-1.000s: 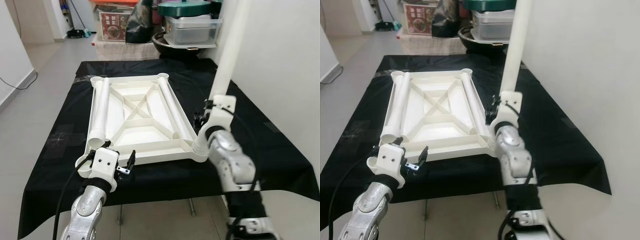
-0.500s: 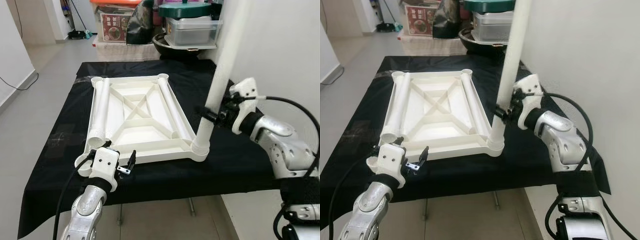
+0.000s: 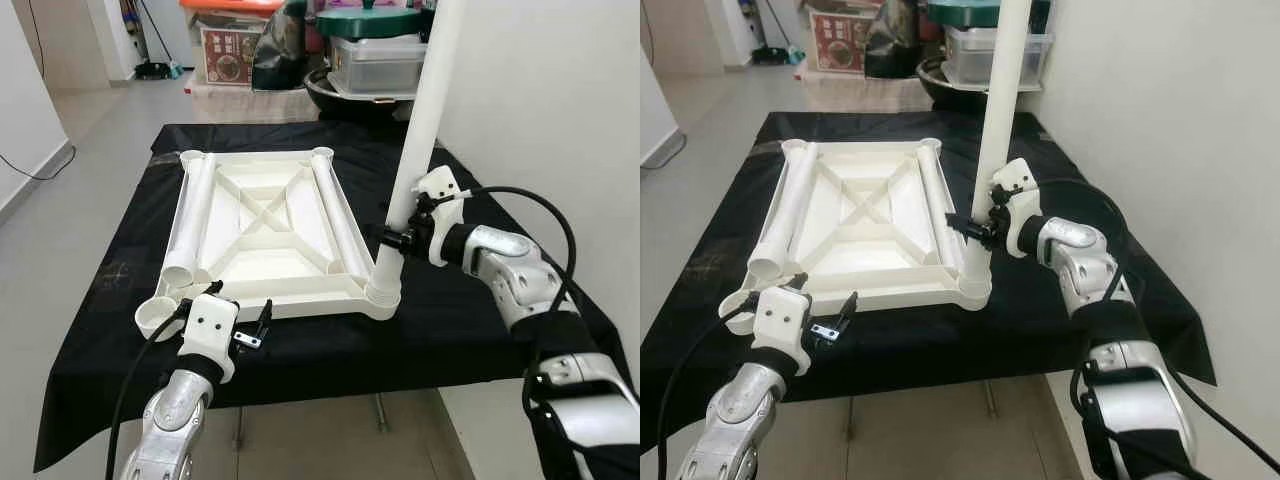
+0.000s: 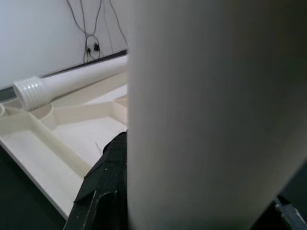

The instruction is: Building children table

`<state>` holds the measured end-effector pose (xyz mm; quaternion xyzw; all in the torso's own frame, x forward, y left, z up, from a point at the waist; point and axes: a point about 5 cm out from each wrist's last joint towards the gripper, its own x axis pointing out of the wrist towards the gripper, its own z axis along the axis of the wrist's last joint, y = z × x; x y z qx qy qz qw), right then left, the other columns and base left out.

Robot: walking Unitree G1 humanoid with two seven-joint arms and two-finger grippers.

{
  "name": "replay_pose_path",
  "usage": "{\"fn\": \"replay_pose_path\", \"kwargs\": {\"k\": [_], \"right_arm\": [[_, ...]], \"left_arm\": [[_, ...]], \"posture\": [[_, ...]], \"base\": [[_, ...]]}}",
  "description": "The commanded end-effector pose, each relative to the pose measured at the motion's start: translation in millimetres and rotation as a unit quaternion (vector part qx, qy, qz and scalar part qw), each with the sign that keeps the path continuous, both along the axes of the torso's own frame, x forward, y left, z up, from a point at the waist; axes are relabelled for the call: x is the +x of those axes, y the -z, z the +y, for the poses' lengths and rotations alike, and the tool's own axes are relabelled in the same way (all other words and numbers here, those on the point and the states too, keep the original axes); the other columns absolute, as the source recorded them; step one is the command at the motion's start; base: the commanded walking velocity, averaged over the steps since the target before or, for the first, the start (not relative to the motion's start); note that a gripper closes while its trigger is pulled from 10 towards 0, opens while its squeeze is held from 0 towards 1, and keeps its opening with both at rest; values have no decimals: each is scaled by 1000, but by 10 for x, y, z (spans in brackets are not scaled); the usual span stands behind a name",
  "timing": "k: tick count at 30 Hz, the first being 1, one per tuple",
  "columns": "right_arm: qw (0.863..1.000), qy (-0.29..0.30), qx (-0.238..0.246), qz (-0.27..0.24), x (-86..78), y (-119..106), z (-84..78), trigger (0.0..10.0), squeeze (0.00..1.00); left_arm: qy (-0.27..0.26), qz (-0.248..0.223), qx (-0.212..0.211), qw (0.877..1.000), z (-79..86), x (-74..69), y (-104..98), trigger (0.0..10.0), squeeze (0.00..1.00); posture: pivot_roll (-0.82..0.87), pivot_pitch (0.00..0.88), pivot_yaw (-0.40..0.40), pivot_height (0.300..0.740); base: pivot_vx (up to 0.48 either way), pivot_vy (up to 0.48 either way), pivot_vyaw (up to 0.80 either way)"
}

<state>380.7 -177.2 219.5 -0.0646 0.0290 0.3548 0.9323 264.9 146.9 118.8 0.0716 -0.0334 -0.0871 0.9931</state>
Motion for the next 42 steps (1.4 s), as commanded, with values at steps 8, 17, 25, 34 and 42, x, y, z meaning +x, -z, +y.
{"fn": "replay_pose_path", "kwargs": {"k": [8,17,25,34,42], "right_arm": [[937,348,39,18,92,216,-330,0,0],[912,389,119,55,-262,394,616,0,0],[938,319,131,25,-242,109,800,10000,1000],[981,163,87,-53,-182,-450,103,10000,0],[998,-8,26,-63,-268,-380,110,10000,0]], "left_arm": [[3,6,2,1000,-7,-27,52,10000,0],[11,8,1,1000,-44,11,46,10000,0],[12,9,1,1000,-54,27,58,10000,0],[9,8,-1,1000,-41,30,57,10000,0],[13,8,-1,1000,-55,34,60,10000,0]], "posture": [[38,0,-76,740],[16,0,-58,740],[10,0,-61,740],[18,0,-65,740],[26,0,-64,740]], "base": [[0,0,0],[0,0,0],[0,0,0],[0,0,0],[0,0,0]]}}
